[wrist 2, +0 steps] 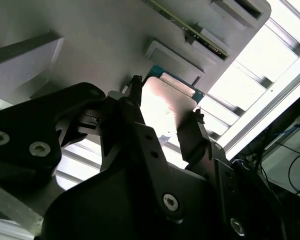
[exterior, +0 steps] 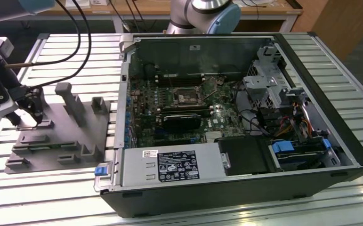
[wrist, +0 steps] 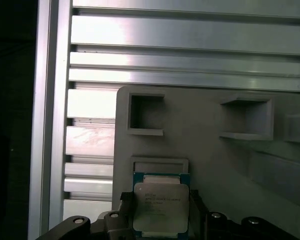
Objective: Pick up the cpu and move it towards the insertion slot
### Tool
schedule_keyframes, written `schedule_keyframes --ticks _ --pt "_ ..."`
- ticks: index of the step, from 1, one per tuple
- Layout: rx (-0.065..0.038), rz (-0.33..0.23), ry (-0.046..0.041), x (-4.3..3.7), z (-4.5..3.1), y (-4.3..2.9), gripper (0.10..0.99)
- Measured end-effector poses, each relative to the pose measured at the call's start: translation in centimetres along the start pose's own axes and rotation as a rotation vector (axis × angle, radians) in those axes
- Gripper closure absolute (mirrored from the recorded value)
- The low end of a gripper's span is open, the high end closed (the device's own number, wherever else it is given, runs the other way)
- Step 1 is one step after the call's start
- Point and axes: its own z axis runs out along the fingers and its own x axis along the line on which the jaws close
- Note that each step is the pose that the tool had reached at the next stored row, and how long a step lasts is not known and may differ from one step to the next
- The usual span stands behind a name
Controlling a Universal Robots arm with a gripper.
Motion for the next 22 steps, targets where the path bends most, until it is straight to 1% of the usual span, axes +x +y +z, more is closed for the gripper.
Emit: schedule_keyframes --ticks 22 --pt "0.000 0.000 0.0000 0.00 -0.95 0.01 0.553"
